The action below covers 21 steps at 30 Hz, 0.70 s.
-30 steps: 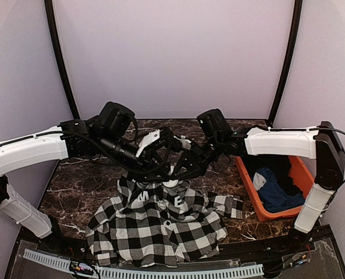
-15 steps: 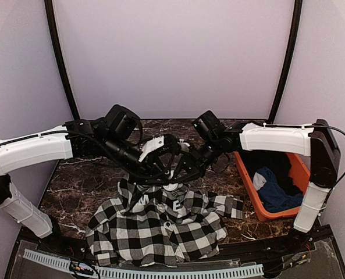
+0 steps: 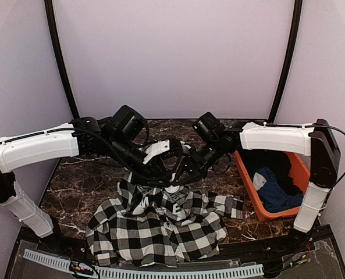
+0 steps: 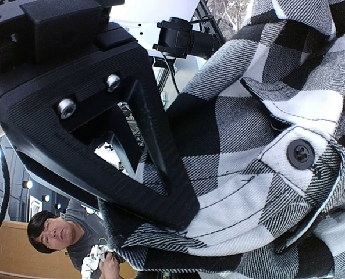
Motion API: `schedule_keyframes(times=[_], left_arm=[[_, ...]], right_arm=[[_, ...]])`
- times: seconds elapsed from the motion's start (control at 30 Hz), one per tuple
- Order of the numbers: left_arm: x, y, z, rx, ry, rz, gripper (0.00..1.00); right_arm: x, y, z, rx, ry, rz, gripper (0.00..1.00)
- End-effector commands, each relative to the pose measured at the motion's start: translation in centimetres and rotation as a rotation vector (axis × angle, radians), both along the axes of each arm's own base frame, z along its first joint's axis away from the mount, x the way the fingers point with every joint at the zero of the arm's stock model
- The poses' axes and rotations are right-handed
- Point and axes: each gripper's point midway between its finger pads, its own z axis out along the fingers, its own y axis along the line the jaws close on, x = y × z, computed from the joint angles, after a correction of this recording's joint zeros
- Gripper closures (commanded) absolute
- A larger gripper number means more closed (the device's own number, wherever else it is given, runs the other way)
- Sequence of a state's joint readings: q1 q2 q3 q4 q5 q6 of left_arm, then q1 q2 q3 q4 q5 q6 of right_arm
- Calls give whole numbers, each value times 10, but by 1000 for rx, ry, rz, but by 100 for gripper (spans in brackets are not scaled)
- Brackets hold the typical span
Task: Pin the brooch onto the clothing
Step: Pin the brooch to the flattened clothing.
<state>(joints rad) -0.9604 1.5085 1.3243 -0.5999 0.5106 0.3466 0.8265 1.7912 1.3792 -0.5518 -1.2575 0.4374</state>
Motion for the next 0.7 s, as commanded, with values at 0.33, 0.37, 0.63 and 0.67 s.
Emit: schedule_keyframes(times=[0.33, 0.37, 0.63, 0.67], left_arm=[[-35, 19, -56, 259, 73, -70, 76], [-36, 18, -55, 257, 69, -77, 76], [-47, 17, -44, 187, 72, -126, 68], [-46, 17, -45, 191, 69, -124, 68]], right_arm=[[7, 6, 75, 264, -120, 57, 100], [8, 5, 76, 266, -119, 58, 100], [13, 2, 76, 277, -93, 59, 100], [13, 2, 77, 279, -94, 59, 100]])
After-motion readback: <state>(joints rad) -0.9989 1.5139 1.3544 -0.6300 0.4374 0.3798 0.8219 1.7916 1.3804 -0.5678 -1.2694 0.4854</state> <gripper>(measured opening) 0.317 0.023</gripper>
